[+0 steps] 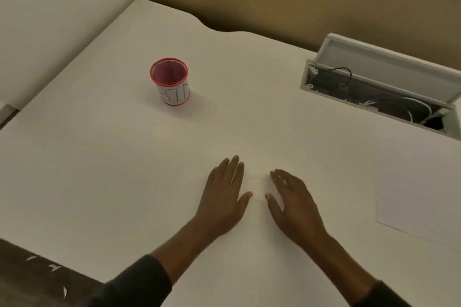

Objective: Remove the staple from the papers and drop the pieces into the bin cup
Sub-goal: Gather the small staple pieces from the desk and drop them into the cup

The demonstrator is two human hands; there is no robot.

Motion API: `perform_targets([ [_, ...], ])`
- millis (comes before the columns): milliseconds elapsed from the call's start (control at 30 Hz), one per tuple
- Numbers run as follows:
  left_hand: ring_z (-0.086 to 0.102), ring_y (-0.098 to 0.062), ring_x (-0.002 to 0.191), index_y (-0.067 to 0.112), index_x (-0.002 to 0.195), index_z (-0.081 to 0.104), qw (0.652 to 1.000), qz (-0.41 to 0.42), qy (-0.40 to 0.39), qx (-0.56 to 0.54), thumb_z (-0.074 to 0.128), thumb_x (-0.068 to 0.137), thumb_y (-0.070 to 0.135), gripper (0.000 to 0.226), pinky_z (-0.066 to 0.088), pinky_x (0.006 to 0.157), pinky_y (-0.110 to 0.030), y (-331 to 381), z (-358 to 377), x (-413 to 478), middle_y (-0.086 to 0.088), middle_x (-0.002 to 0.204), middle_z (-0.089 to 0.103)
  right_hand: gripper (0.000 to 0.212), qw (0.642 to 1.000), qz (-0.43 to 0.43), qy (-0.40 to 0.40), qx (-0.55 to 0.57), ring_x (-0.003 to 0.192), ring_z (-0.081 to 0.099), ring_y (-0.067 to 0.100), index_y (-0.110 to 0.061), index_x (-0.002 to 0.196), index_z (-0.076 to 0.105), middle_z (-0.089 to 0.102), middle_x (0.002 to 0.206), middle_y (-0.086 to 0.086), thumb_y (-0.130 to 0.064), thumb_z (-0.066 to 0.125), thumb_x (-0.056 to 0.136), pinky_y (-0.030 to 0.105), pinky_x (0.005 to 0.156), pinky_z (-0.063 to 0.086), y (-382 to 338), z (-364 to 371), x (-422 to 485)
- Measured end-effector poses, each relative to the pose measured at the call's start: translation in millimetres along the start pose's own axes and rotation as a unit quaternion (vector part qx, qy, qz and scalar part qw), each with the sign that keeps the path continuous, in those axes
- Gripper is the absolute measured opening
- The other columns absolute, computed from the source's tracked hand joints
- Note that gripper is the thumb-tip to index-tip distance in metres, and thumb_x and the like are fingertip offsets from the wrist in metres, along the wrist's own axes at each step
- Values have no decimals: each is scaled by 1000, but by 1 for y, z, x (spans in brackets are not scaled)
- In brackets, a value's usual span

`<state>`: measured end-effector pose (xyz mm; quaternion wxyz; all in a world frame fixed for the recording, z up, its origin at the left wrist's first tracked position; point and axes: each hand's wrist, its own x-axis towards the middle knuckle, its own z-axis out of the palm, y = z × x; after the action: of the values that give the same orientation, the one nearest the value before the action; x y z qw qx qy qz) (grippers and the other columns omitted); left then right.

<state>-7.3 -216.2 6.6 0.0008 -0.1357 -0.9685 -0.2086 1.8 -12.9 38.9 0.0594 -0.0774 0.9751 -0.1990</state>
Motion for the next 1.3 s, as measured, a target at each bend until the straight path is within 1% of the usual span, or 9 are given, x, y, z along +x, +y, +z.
perform_targets([
  [100, -9, -29, 155, 9, 159, 7, 998, -9, -48, 32, 28, 101, 53, 76, 6, 125, -48, 9, 15, -10, -9, 168, -8, 74, 996, 35, -28, -83, 154, 3, 25, -12, 158, 13, 3, 167, 8, -55, 24, 98, 46, 123, 15, 11, 19, -32],
  [200, -11, -30, 154, 11, 160, 4, 998, -11, -50, 49, 28, 102, 51, 75, 10, 125, -53, 13, 17, -9, -9, 168, -9, 76, 993, 47, -10, -106, 153, -12, 26, -12, 158, 1, -11, 166, 9, -54, 23, 99, 51, 123, 4, 5, 29, -36],
  [433, -11, -26, 155, 28, 160, 7, 998, 15, -57, 37, 24, 102, 45, 63, 4, 125, -50, 10, 14, 0, -3, 168, -8, 69, 994, 21, 0, -104, 154, -6, 28, -14, 159, 10, -2, 167, 9, -49, 20, 100, 54, 122, 6, -14, 40, -11],
  [500, 3, -26, 155, 26, 159, 20, 999, 10, -45, 11, 28, 101, 45, 61, 11, 125, -48, 6, 13, 4, -4, 168, 7, 66, 996, 25, 7, -83, 154, 2, 27, -15, 158, 16, 5, 167, 8, -43, 24, 100, 49, 123, 11, -12, 37, -6],
  [600, 38, -31, 142, 21, 144, 53, 1000, -3, 10, -25, 43, 96, 45, 55, 33, 115, -50, 4, 12, 14, -8, 155, 43, 55, 997, 30, 63, -42, 142, 38, 27, -15, 147, 45, 41, 155, 8, -36, 44, 97, 42, 115, 31, -6, 31, 3],
  [767, 50, -23, 120, 26, 112, 74, 994, -19, 75, -73, 59, 87, 38, 31, 38, 97, -42, 10, 13, 30, -1, 127, 60, 37, 993, 38, 110, 7, 121, 53, 21, -19, 126, 65, 60, 128, -1, -34, 60, 92, 34, 99, 39, 0, 26, 16],
  [1000, 53, -24, 85, 13, 90, 73, 994, 11, 76, -82, 67, 85, 9, 9, 44, 73, -39, 18, 14, 39, -2, 91, 59, 30, 993, 10, 113, 37, 103, 57, 20, -14, 119, 69, 63, 112, 1, -21, 65, 91, 28, 89, 43, -3, 25, 18],
  [1133, 45, -22, 72, 11, 81, 62, 996, 59, 51, -52, 62, 82, -3, 15, 41, 64, -37, 19, 14, 44, -3, 80, 52, 20, 995, 2, 79, 63, 95, 53, 18, -15, 111, 71, 61, 102, -1, -15, 62, 93, 31, 75, 48, -12, 17, 23],
  [1300, 42, -23, 66, 10, 77, 55, 997, 74, 25, -14, 60, 72, -11, 23, 40, 59, -37, 22, 12, 47, -5, 75, 48, 17, 998, 5, 51, 31, 81, 41, 16, -14, 90, 64, 47, 85, -6, -12, 48, 95, 32, 64, 38, -20, 10, 31],
])
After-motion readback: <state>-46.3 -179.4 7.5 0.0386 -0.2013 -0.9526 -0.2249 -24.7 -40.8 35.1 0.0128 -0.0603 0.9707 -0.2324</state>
